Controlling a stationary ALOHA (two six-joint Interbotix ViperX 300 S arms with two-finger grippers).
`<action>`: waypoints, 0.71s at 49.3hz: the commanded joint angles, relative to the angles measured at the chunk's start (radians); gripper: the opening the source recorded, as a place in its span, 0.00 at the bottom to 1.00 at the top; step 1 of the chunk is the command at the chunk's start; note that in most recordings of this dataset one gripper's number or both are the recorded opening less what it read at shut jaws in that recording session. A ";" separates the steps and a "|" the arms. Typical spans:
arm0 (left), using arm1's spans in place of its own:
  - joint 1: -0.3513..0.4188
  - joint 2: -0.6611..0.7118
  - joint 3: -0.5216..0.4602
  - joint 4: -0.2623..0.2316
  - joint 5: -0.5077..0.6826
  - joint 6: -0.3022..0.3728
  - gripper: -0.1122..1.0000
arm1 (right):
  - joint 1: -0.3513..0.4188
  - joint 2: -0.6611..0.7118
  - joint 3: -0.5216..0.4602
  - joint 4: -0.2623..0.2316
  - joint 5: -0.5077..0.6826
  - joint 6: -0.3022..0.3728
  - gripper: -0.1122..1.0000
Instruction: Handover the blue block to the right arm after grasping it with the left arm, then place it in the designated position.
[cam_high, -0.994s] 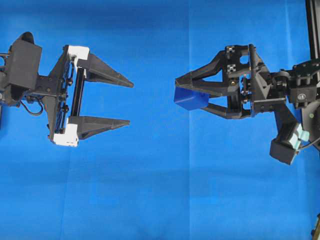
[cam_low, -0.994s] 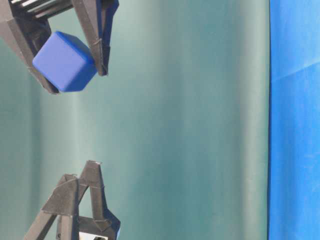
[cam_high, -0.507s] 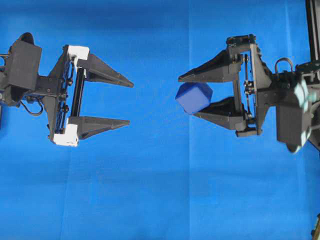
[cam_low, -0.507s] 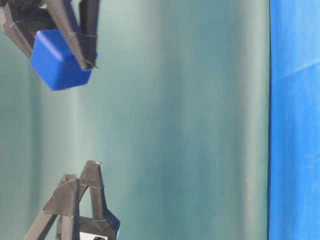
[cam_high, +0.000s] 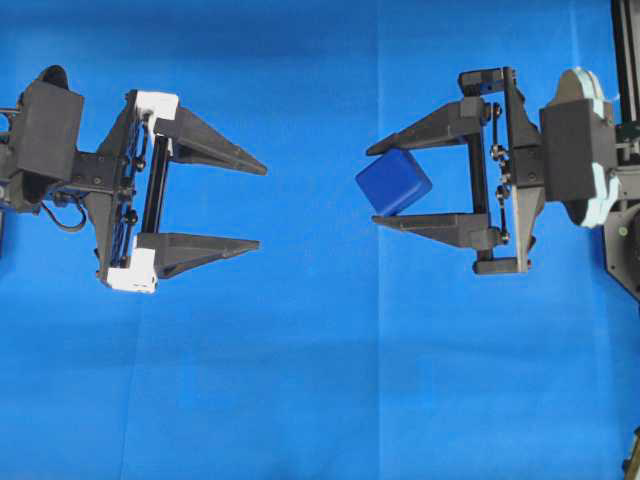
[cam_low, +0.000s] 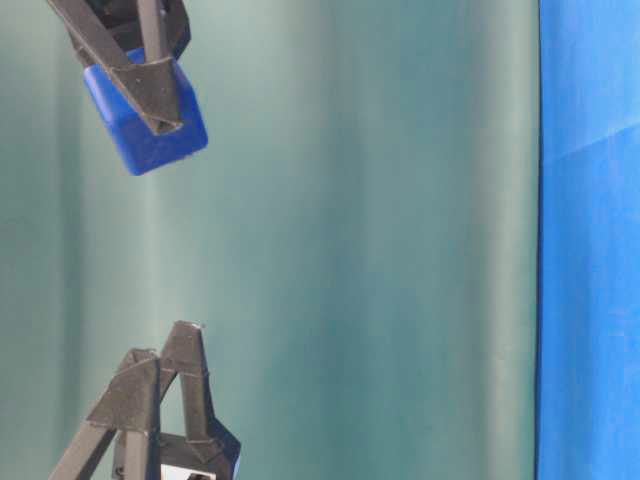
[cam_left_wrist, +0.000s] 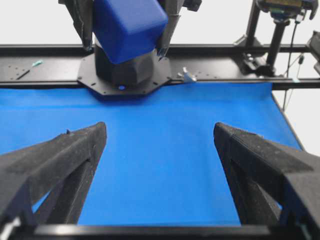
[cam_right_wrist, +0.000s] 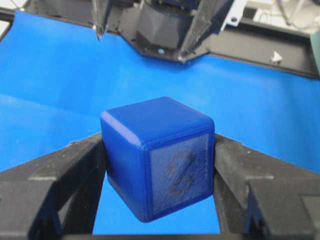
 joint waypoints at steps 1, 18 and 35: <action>-0.002 -0.015 -0.012 0.002 -0.005 0.002 0.93 | 0.005 -0.015 -0.011 0.002 0.003 0.003 0.57; 0.000 -0.015 -0.011 0.002 -0.005 0.002 0.93 | 0.006 -0.014 -0.012 0.003 0.003 0.005 0.57; 0.000 -0.015 -0.012 0.002 -0.005 0.002 0.93 | 0.009 -0.014 -0.012 0.003 0.018 0.005 0.57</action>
